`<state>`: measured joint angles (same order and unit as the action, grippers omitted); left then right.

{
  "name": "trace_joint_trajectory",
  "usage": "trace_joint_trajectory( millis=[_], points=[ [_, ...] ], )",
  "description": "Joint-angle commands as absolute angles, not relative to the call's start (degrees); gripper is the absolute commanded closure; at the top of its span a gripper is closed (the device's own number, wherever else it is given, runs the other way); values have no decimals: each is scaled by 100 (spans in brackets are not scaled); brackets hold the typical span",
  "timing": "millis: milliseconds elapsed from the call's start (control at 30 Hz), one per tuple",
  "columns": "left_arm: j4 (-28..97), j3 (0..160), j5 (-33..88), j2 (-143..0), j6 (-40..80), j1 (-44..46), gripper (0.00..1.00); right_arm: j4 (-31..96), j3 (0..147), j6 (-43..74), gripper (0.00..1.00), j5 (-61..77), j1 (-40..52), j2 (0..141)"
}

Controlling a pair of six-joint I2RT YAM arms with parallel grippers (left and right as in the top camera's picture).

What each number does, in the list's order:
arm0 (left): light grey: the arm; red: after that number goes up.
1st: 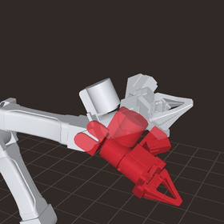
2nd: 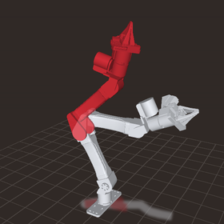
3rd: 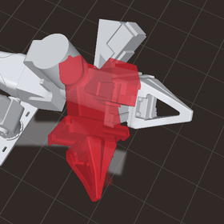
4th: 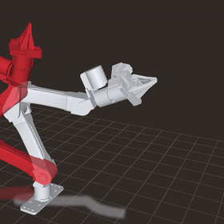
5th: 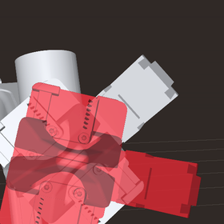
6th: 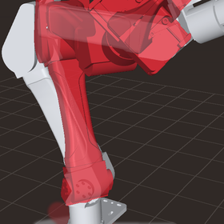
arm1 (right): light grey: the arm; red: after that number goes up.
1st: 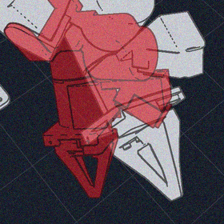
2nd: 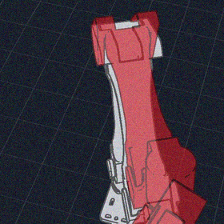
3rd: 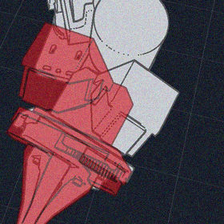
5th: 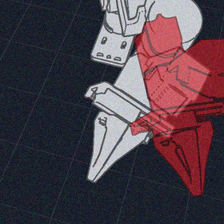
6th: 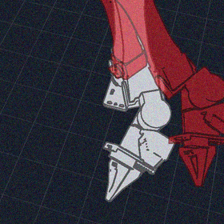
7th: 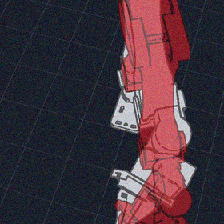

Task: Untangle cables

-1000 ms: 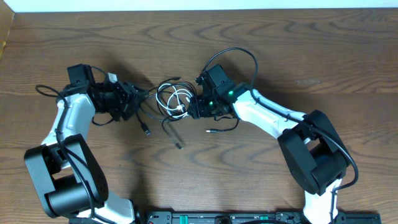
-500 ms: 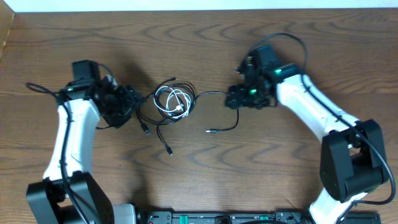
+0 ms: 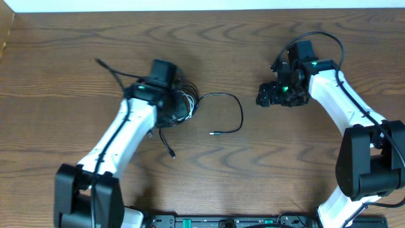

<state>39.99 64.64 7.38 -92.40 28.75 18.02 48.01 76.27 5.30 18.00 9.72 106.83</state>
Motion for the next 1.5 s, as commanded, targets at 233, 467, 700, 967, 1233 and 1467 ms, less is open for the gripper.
trace_joint_trajectory(
  millis=[233,467,700,967,1233,1467],
  points=[
    [3024,6386,16,-10230,2945,2451,50,4733,7561,283,13,1743,1072,10726],
    [2705,6386,19,-10873,2950,2462,51,4735,7561,266,13,1745,1085,10726],
    [2543,6396,150,-11067,2945,2460,93,4737,7557,268,13,1754,1155,10726],
    [2814,6525,989,-9564,2880,2029,92,4698,7557,-25,11,2993,1210,10726],
    [2749,6523,3570,-8591,2392,921,92,4528,7557,-657,10,6082,1212,10726],
    [2523,6510,6587,-8921,2248,-71,92,3728,7557,-648,17,7540,1350,10726]
  ],
)
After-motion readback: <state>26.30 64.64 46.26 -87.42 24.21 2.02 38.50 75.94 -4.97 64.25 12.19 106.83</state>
